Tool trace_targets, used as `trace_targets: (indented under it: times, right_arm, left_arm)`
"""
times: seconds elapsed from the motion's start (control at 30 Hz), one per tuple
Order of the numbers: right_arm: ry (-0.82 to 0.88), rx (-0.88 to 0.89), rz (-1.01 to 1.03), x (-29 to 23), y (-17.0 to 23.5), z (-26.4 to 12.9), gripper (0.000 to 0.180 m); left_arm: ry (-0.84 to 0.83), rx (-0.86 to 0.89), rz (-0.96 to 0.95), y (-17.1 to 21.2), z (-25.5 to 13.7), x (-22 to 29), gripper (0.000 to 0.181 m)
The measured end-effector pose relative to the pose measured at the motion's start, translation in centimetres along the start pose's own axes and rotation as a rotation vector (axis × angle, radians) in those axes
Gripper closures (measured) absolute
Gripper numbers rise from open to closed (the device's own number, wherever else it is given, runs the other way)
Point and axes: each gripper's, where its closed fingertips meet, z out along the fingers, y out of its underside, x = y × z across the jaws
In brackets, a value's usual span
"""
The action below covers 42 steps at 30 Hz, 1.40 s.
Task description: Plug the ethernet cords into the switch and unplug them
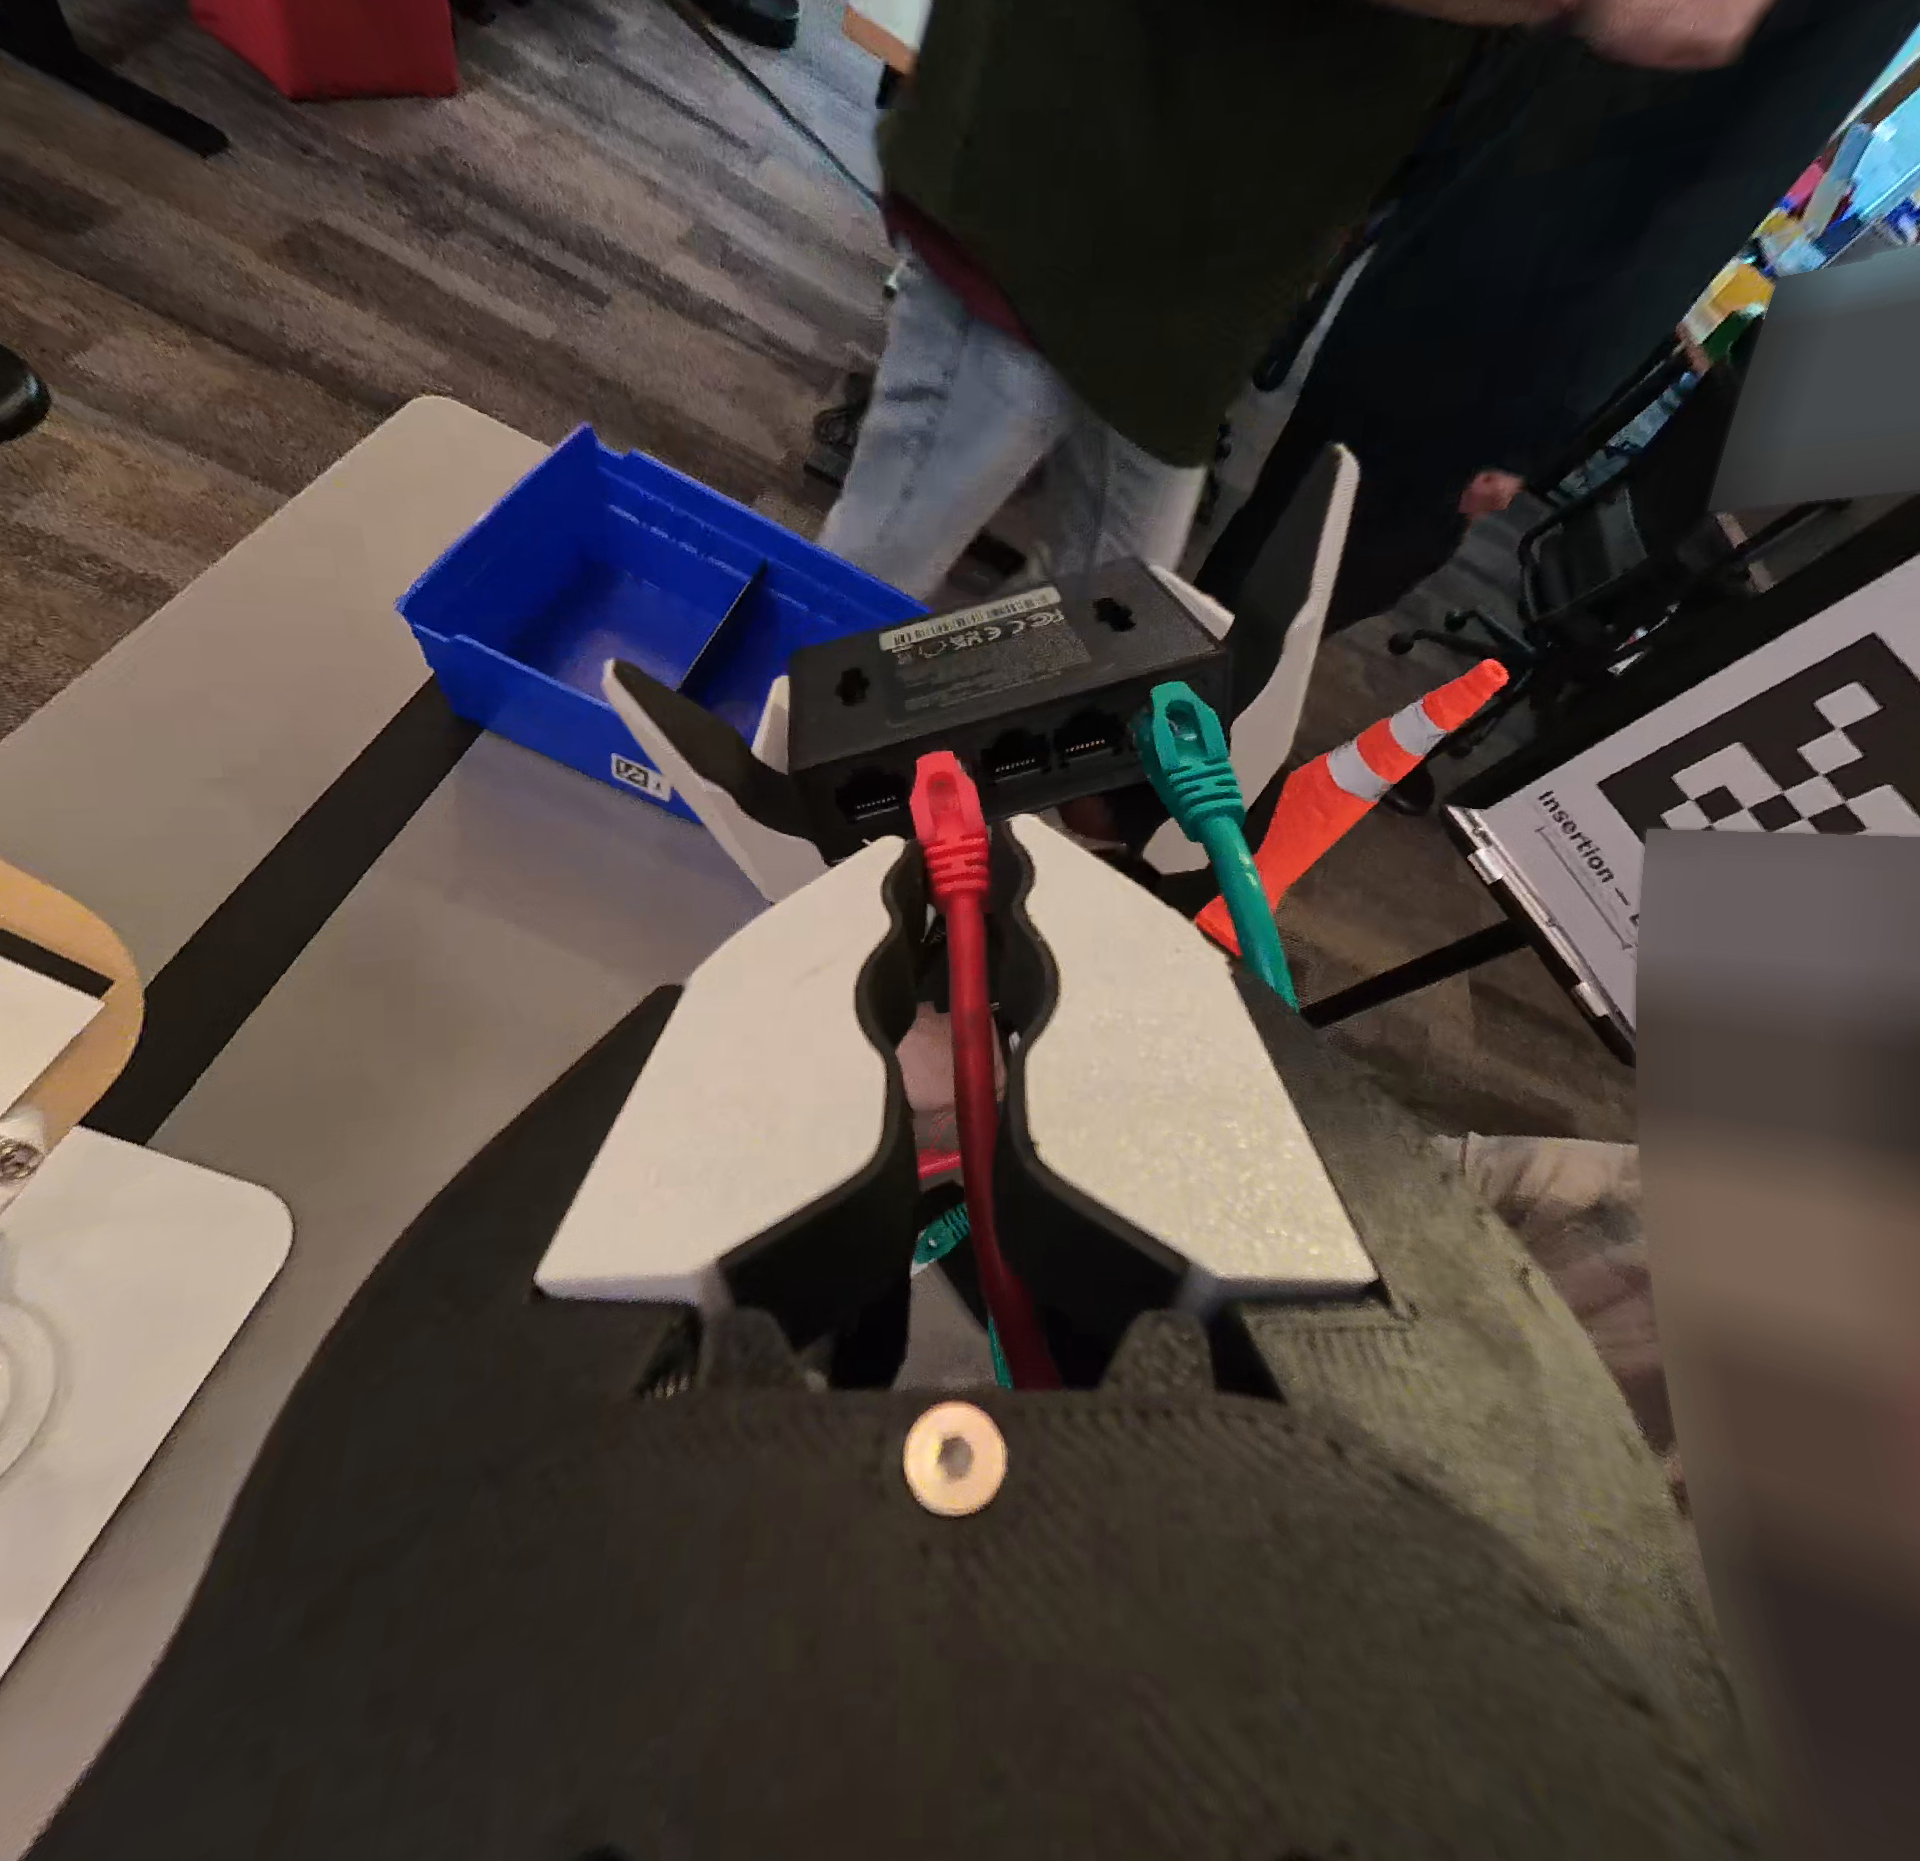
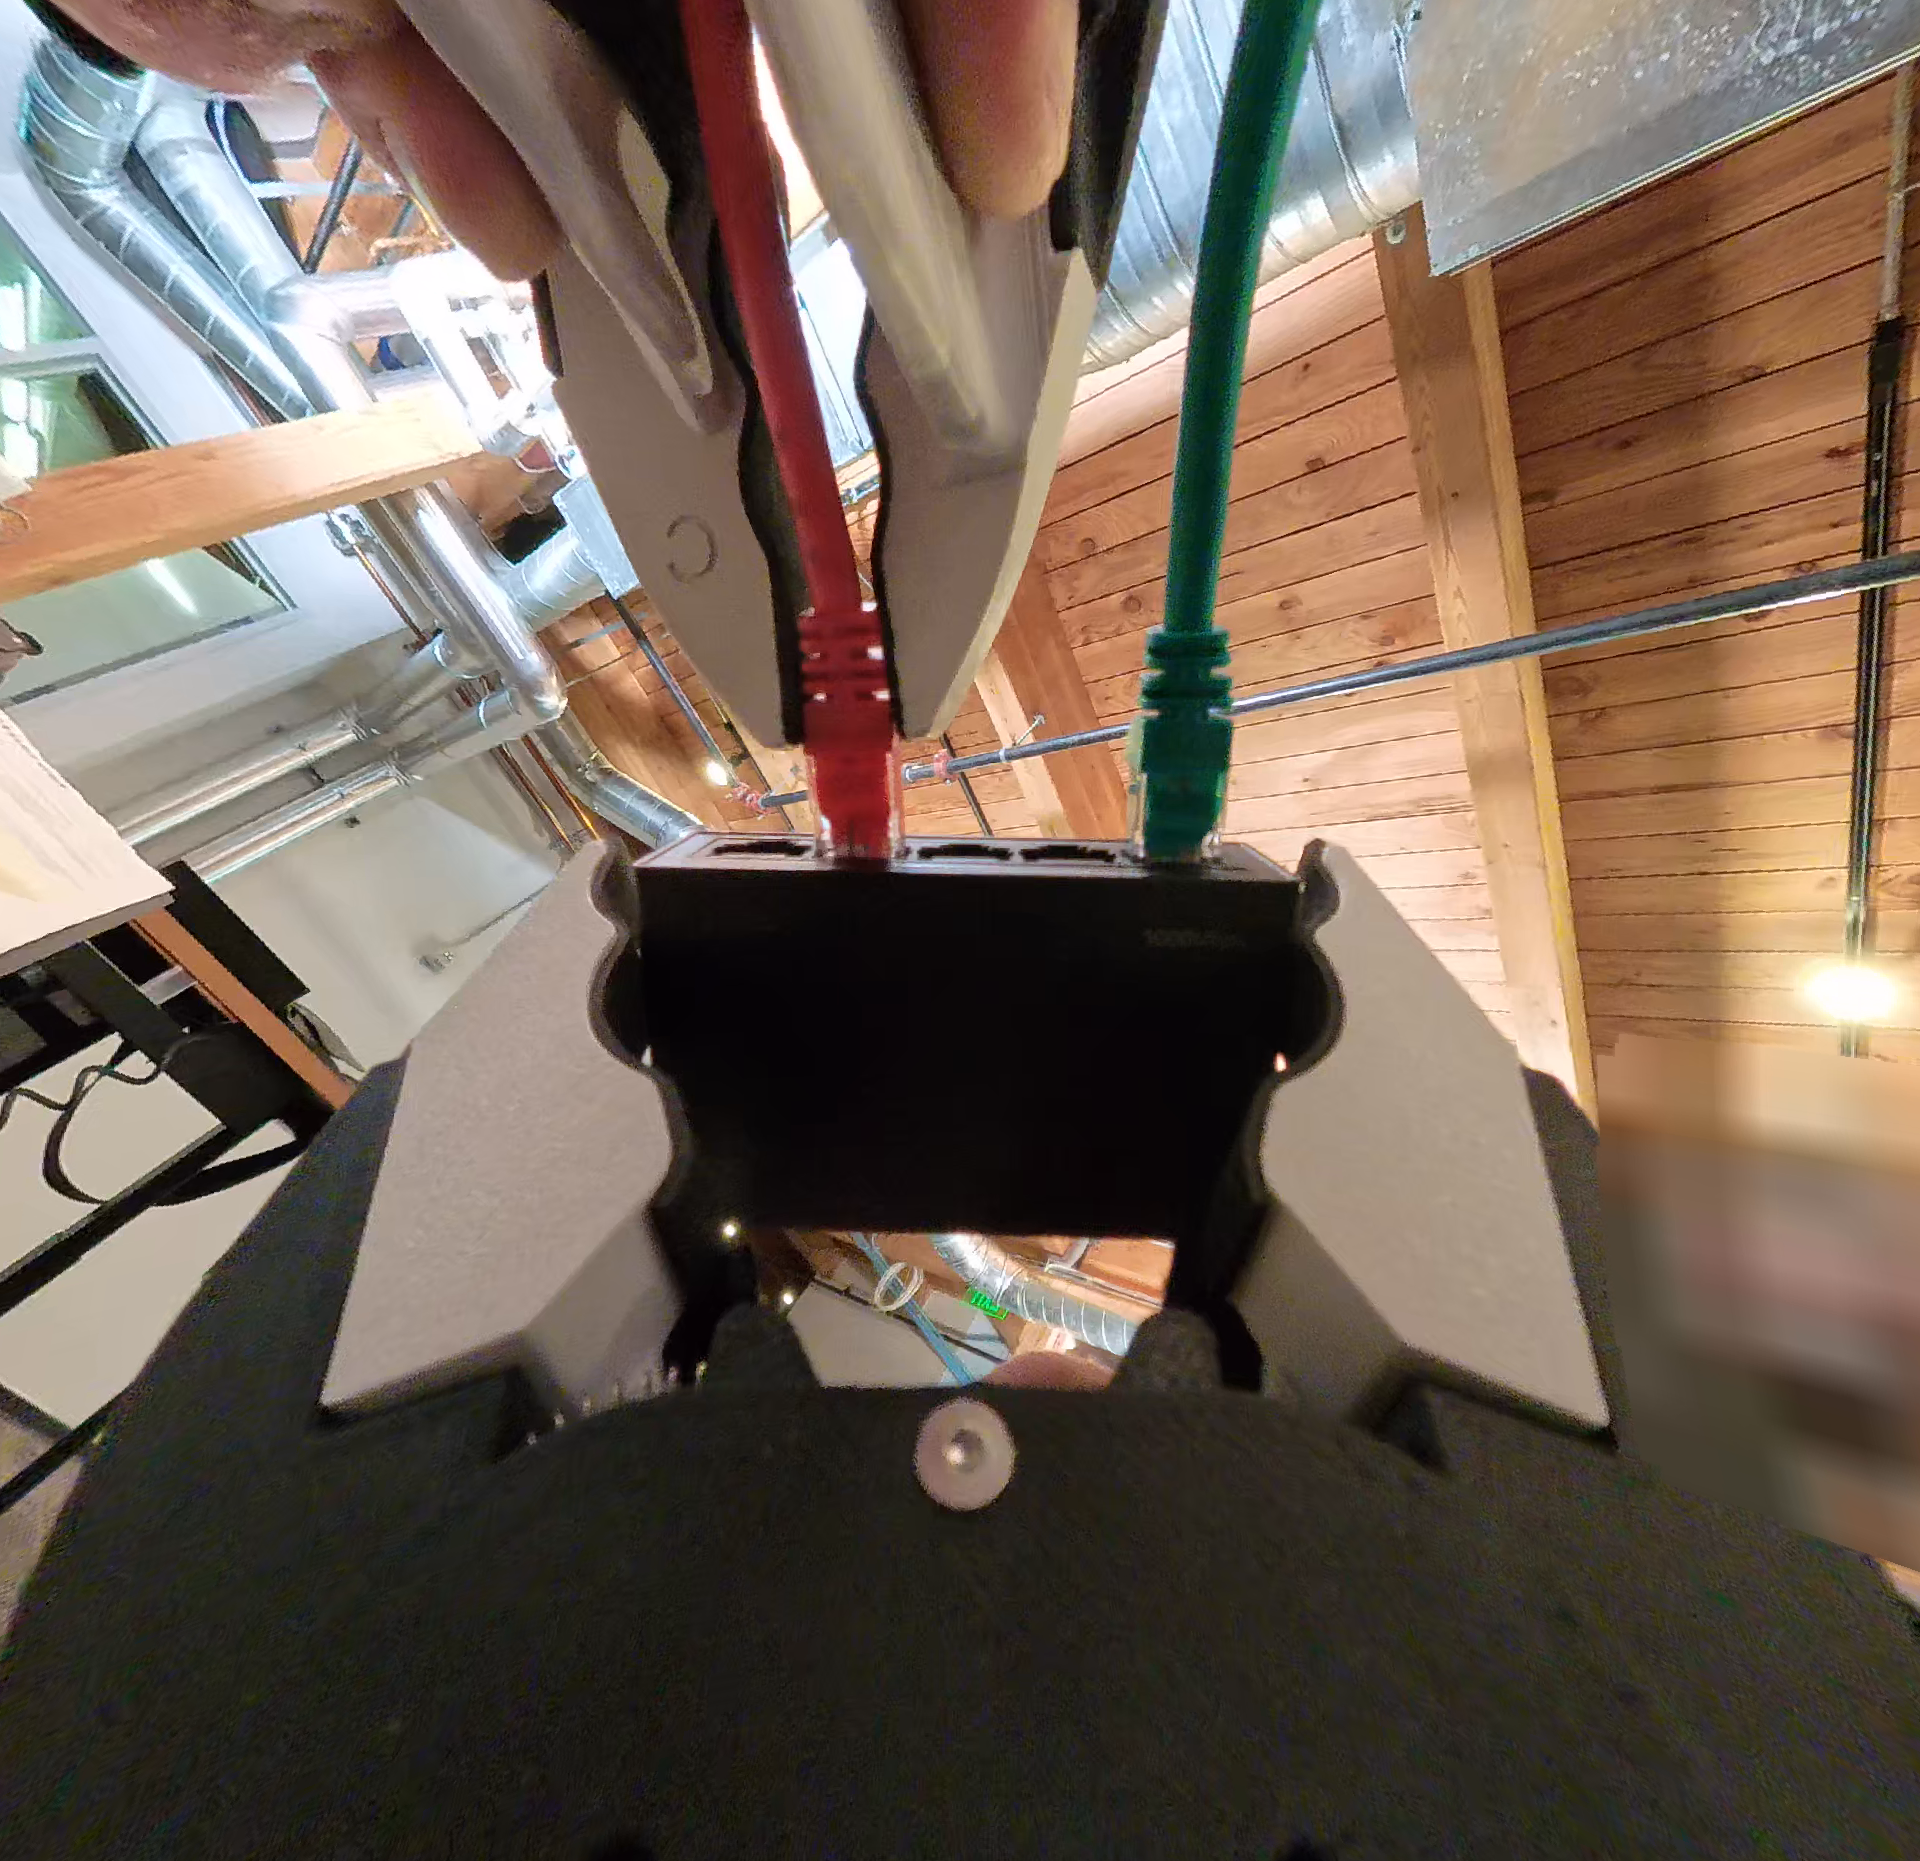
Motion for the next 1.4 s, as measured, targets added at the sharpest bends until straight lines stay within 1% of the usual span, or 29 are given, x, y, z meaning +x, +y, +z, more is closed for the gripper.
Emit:
trace_targets:
  times: [0.1, 0.43, 0.7, 0.83, 0.87, 0.93, 0.97, 1.03, 1.1, 1.2, 1.4]
  right_arm:
    - [-0.002, -0.012, 0.027, 0.4, -0.2, 0.1, 0.058]
    - [-0.054, -0.036, 0.075, -0.9, -0.6, 0.3, 0.059]
    - [-0.089, -0.025, 0.092, -1.6, -0.9, 0.2, 0.059]
    - [-0.095, 0.003, 0.107, -2.1, -0.3, 0.1, 0.058]
    - [-0.105, -0.004, 0.136, -2.4, -0.1, 0.2, 0.057]
    - [-0.114, 0.009, 0.123, -3.2, -0.3, 0.1, 0.058]
    - [-0.117, 0.012, 0.13, -3.5, -0.4, 0.1, 0.054]
    - [-0.115, 0.009, 0.127, -3.8, -0.1, 0.1, 0.058]
    - [-0.113, -0.005, 0.138, -4.0, 0.6, 0.0, 0.058]
    - [-0.112, -0.008, 0.132, -4.1, 1.2, 0.0, 0.059]
    - [-0.125, -0.041, 0.132, -5.3, 2.7, -0.2, 0.059]
  left_arm:
    - [0.003, 0.007, 0.021, -0.2, -0.2, 0.4, 0.169]
    - [-0.025, 0.033, 0.029, -0.1, -0.7, -0.4, 0.168]
    - [-0.043, -0.014, 0.052, 0.2, -1.0, -0.9, 0.168]
    - [-0.044, 0.0, 0.078, 0.5, -0.5, -1.4, 0.167]
    - [-0.04, 0.023, 0.083, 0.5, -0.5, -1.5, 0.166]
    - [-0.033, 0.091, 0.106, 0.1, -0.6, -1.9, 0.154]
    - [-0.027, 0.137, 0.121, -0.1, -0.9, -2.0, 0.15]
    - [-0.027, 0.199, 0.136, -0.1, -2.1, -2.4, 0.138]
    - [-0.016, 0.294, 0.149, -0.2, -3.8, -2.7, 0.138]
    - [-0.026, 0.38, 0.164, 1.2, -6.2, -4.0, 0.141]
    - [-0.081, 0.455, 0.207, 6.3, -7.4, -8.1, 0.146]
